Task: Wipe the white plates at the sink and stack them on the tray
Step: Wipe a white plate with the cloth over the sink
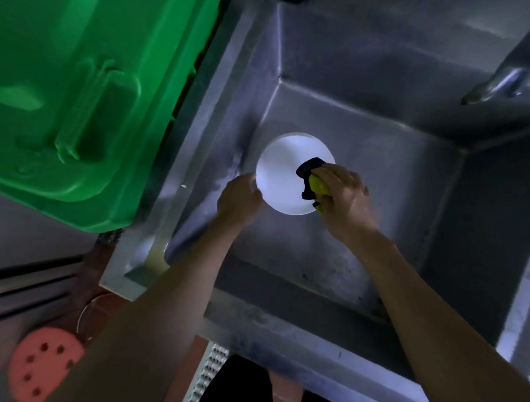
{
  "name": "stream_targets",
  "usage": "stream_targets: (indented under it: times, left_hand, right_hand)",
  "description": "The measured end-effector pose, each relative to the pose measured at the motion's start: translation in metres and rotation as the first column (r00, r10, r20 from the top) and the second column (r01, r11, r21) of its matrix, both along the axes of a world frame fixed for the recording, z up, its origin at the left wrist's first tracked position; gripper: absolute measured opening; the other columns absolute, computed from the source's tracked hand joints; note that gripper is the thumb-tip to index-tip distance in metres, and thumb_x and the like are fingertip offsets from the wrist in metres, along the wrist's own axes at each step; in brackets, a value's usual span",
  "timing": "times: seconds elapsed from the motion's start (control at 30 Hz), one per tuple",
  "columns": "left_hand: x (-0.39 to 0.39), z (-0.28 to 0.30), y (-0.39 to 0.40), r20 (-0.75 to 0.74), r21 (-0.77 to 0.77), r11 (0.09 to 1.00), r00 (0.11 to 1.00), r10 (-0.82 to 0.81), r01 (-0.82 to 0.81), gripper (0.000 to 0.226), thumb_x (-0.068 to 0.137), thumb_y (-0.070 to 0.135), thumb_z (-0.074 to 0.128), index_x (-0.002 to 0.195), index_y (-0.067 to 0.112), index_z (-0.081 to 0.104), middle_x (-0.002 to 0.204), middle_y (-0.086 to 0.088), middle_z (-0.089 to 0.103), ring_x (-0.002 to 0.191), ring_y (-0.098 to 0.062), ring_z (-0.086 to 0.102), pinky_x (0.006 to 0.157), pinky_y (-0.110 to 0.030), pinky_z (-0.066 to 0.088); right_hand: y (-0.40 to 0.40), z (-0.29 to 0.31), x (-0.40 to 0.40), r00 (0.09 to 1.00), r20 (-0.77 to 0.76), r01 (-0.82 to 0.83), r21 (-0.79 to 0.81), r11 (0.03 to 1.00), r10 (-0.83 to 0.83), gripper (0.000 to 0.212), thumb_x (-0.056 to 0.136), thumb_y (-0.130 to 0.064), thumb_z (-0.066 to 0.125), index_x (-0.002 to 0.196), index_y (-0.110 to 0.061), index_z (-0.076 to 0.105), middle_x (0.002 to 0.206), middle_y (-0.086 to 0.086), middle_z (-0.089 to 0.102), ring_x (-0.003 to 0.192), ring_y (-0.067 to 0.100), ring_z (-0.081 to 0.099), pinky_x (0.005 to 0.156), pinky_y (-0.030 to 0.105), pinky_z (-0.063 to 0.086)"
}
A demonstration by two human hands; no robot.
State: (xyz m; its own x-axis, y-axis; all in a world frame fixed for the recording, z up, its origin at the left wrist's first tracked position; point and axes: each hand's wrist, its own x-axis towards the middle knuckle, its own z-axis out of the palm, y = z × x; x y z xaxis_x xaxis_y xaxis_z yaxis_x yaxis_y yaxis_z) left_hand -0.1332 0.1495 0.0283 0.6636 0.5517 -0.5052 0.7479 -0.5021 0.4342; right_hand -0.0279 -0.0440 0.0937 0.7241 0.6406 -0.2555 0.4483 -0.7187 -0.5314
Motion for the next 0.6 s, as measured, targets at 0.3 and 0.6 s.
stream_targets:
  times: [0.3, 0.6]
  left_hand:
    - [0.024, -0.060, 0.008, -0.029, -0.079, 0.967, 0.971, 0.239, -0.241, 0.036, 0.094, 0.019, 0.055, 0.128, 0.008, 0.063, 0.133, -0.012, 0.066, 0.123, -0.028, 0.060, 0.102, -0.041, 0.049]
    - [0.039, -0.090, -0.007, 0.110, 0.023, 0.917, 0.913, 0.394, -0.399, 0.020, 0.085, 0.020, 0.066, 0.100, 0.006, 0.065, 0.103, -0.013, 0.070, 0.096, -0.031, 0.066, 0.078, -0.037, 0.055]
  right_hand:
    - [0.013, -0.053, 0.021, 0.999, -0.010, -0.043, 0.021, 0.999, 0.043, 0.059, 0.076, 0.000, 0.069, 0.131, -0.020, 0.062, 0.142, 0.002, 0.057, 0.123, 0.040, 0.049, 0.095, 0.052, 0.047]
    - [0.007, -0.077, 0.030, 0.999, -0.007, -0.041, 0.073, 0.997, 0.041, 0.056, 0.075, 0.000, 0.072, 0.128, -0.014, 0.065, 0.138, 0.006, 0.060, 0.121, 0.044, 0.051, 0.096, 0.056, 0.047]
